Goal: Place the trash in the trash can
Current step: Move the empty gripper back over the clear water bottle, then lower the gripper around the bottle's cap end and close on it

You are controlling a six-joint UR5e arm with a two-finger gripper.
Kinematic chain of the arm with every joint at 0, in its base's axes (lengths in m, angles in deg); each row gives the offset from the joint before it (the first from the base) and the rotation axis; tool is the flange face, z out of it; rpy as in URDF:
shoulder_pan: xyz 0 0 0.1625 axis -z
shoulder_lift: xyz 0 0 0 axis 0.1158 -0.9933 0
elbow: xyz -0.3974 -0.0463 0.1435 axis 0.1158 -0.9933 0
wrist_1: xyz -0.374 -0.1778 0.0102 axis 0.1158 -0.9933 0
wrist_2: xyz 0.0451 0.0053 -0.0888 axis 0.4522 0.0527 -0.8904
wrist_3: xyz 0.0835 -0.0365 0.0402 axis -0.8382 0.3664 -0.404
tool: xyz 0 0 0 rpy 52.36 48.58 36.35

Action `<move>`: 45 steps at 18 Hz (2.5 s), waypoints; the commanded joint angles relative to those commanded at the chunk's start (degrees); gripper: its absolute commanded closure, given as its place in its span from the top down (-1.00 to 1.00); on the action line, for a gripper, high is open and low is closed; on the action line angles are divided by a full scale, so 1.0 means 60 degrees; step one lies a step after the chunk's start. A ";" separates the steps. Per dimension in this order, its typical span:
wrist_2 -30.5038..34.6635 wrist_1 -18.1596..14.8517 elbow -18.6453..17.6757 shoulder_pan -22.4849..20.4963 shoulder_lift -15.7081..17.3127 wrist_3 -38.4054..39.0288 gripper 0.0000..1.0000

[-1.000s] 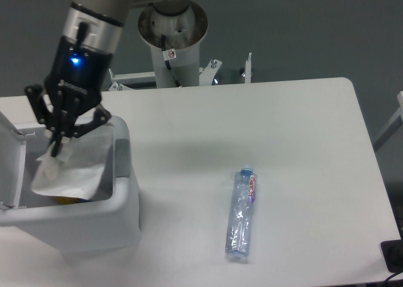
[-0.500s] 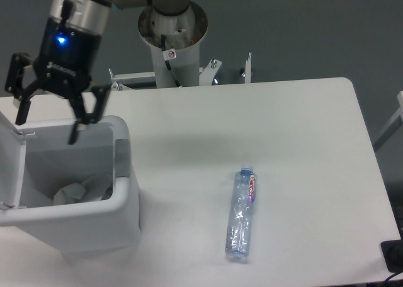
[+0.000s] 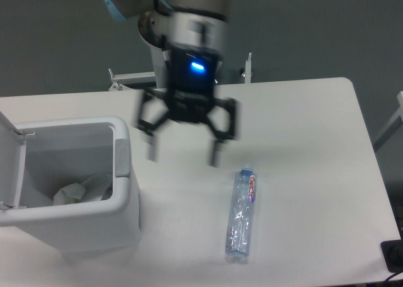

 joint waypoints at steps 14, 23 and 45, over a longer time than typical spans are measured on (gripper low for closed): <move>0.1759 0.0014 -0.0221 0.0496 -0.3266 -0.1117 1.00; 0.2066 0.0087 -0.0367 0.0760 -0.3737 -0.2026 1.00; 0.3033 0.0102 -0.0001 0.1067 -0.4455 -0.2789 0.56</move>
